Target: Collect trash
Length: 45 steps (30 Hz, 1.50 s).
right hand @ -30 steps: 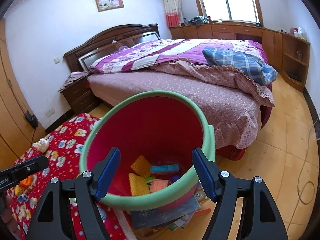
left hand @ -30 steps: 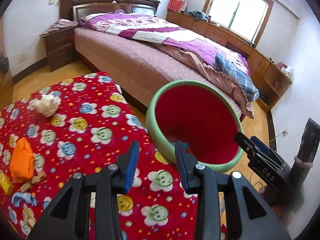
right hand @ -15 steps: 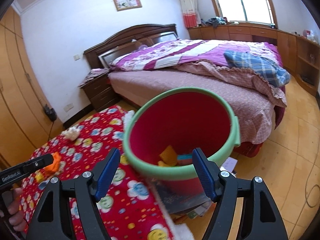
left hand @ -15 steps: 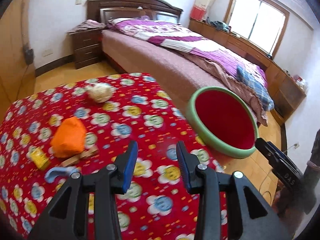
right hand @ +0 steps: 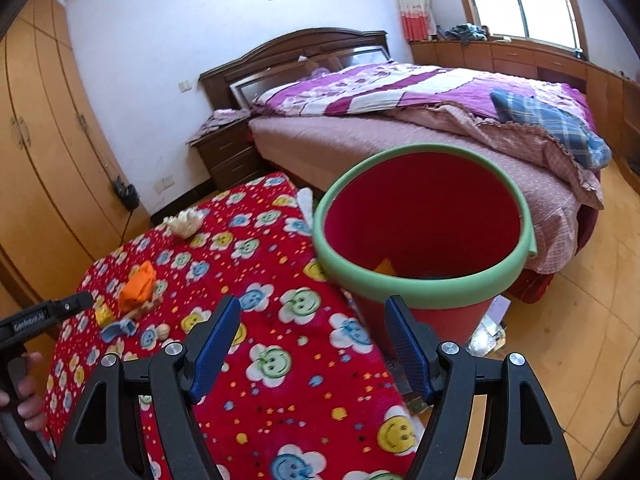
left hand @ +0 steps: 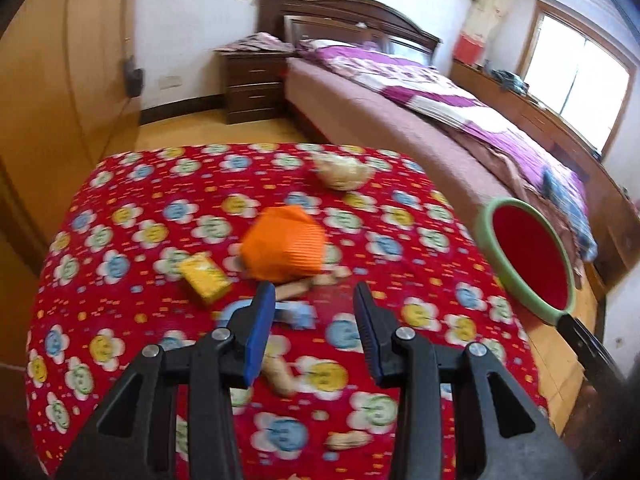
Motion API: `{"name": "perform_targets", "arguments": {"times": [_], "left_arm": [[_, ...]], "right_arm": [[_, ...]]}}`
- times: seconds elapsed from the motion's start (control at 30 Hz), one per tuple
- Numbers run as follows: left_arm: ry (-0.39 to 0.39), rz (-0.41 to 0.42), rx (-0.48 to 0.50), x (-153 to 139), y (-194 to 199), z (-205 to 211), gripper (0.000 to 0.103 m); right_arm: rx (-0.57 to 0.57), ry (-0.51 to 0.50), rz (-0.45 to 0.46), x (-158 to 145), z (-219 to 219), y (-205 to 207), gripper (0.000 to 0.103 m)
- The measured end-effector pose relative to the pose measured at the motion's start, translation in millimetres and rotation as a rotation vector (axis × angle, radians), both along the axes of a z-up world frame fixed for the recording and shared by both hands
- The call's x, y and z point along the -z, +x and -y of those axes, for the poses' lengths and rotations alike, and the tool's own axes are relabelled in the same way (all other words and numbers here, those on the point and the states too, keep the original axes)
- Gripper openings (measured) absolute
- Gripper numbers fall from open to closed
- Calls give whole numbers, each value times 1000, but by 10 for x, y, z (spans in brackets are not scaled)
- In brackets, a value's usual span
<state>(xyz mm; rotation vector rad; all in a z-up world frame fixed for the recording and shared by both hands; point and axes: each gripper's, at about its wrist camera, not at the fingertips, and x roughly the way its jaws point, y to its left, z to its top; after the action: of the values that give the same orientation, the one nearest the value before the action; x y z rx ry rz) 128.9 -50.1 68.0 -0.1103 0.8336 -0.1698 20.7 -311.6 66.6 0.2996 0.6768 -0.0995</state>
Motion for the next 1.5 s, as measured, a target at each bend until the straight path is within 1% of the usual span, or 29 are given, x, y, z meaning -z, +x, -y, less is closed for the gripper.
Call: {"name": "perform_targets", "arguments": {"times": [0.17, 0.37, 0.47, 0.57, 0.8, 0.93, 0.97, 1.17, 1.3, 1.5], "left_arm": [[9, -21, -101, 134, 122, -271, 41], [13, -67, -171, 327, 323, -431, 41], [18, -100, -183, 449, 461, -485, 49], [24, -126, -193, 557, 572, -504, 49], [16, -153, -196, 703, 699, -552, 49], [18, -144, -204, 717, 706, -568, 49], [17, -140, -203, 716, 704, -575, 47], [18, -129, -154, 699, 686, -626, 47], [36, -96, -147, 572, 657, -748, 47], [59, -56, -157, 380, 711, -978, 47]], "right_arm": [[-15, -5, -19, 44, -67, 34, 75], [-22, -7, -38, 87, -109, 59, 75], [-24, -9, -46, 104, -116, 67, 75], [-23, -12, -52, 120, -126, 76, 75], [-21, -16, -62, 125, -127, 96, 75], [-27, -17, -69, 106, -157, 134, 75], [-30, -17, -69, 88, -171, 147, 75], [-64, -42, -40, -114, -320, 199, 75], [-108, -37, -37, -244, -465, 289, 75], [-185, -31, -43, -414, -770, 562, 75]]}}
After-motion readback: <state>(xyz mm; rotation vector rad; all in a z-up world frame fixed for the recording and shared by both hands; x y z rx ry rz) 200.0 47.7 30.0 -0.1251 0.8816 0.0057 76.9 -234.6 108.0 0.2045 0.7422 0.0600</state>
